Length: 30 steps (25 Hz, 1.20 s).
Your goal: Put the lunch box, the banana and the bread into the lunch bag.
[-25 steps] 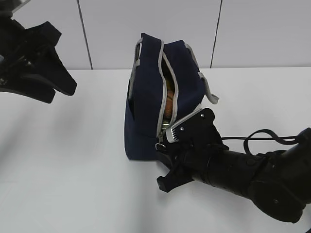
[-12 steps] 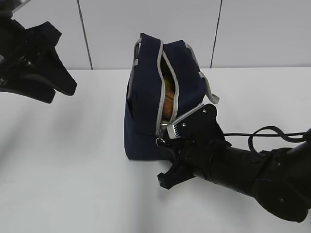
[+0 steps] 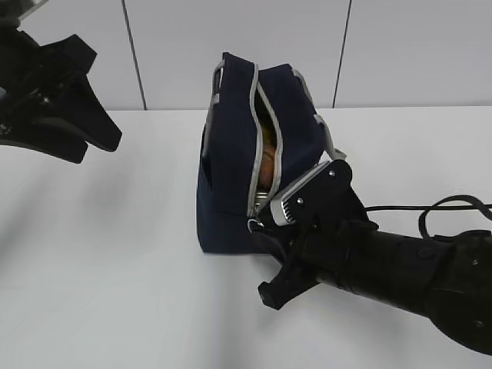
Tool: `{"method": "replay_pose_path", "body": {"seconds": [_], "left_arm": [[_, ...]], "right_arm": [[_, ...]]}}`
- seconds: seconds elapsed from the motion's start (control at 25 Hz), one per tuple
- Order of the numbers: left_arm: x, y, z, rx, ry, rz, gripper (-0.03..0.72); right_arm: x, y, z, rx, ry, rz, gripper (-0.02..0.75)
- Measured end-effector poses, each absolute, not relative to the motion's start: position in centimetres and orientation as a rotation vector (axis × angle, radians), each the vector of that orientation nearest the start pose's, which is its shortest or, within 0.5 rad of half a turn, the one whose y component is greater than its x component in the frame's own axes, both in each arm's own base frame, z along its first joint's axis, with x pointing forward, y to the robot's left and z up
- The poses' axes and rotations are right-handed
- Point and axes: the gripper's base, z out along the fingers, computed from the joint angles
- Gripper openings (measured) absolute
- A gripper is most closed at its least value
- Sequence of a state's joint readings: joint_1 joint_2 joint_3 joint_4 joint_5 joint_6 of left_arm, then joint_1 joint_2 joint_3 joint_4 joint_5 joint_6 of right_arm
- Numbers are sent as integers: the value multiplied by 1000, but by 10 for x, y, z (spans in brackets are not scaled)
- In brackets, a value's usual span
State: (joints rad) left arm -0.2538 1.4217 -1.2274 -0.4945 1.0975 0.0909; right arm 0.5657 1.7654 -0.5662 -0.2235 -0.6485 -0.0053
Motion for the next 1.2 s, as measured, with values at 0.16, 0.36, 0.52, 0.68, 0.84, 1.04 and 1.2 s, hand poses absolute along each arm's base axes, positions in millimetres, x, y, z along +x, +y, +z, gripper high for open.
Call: {"method": "replay_pose_path", "body": {"seconds": [0.16,0.36,0.52,0.68,0.84,1.04,1.2], "left_arm": [[263,-108,328,272,2722,-710,370],[263,-109,328,269,2720,-722,370],[262,-109,329,267,2718,-738,370],[262,-110,329,269,2718,-740,370],[262,-110,329,273,2717,-740,370],[262,-110,328,275,2719,-740,370],[262,-110,328,278,2719,-739,370]], "right_arm": [[244,170,136,-848,1897,369,-16],[243,168,133,-870,1921,353,-16],[252,160,135,-839,1922,329,-16],[252,159,135,-887,1904,342,-16],[248,164,139,-968,1835,378,-16],[250,159,155,-974,1750,376,-16],[256,152,163,-984,1705,361,-16]]}}
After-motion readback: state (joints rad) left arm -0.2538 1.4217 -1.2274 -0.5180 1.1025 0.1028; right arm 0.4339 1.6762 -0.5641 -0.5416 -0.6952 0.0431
